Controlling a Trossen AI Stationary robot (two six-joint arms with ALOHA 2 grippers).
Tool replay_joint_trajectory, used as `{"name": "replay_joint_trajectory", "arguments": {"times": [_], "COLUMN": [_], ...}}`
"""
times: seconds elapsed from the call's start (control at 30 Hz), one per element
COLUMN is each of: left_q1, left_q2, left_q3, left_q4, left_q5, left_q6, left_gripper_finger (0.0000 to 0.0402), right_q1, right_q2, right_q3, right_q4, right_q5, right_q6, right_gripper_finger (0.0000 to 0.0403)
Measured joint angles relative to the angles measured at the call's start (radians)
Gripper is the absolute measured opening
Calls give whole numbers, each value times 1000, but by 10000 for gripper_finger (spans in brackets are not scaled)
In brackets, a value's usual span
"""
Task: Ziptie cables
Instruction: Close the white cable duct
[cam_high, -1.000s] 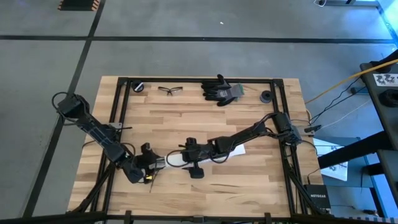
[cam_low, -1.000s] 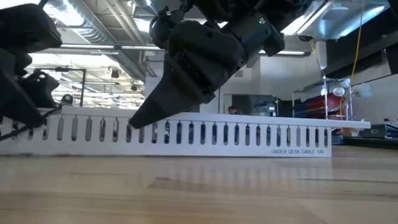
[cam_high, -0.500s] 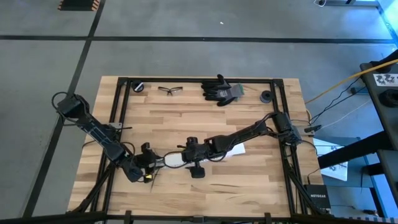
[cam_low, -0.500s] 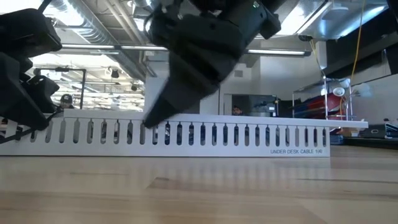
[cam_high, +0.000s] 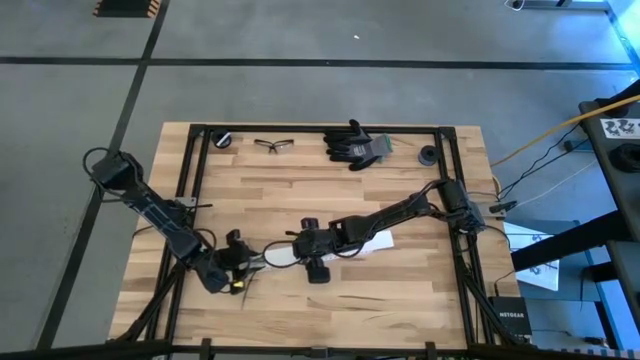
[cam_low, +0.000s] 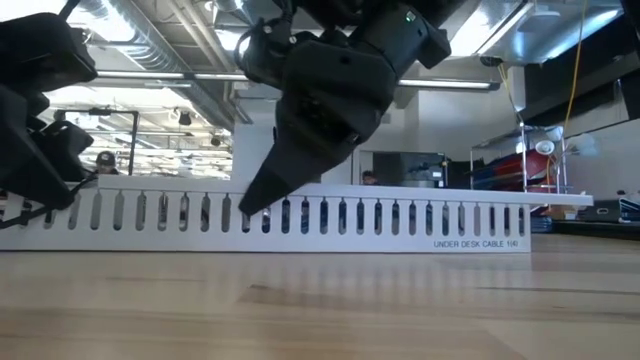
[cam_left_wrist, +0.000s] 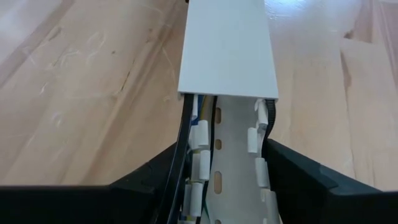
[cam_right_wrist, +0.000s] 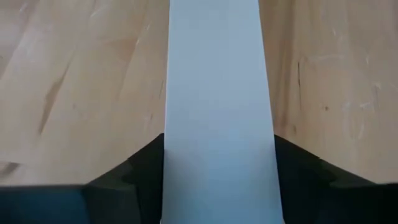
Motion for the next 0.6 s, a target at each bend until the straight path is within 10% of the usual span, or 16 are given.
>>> {"name": "replay_joint_trajectory", "arguments": {"times": [0.6], "left_q1": [-4], "left_q2": [-1], "left_q3": [-2], "left_q4": [-1], "left_q5": [22], "left_q6": [10], "left_gripper_finger": [184], "right_q1": [1], "right_q2": [90], "right_q3": [35], "right_q4": [228], "right_q5": [-27], "right_q6": [5], "right_gripper_finger": [208]}}
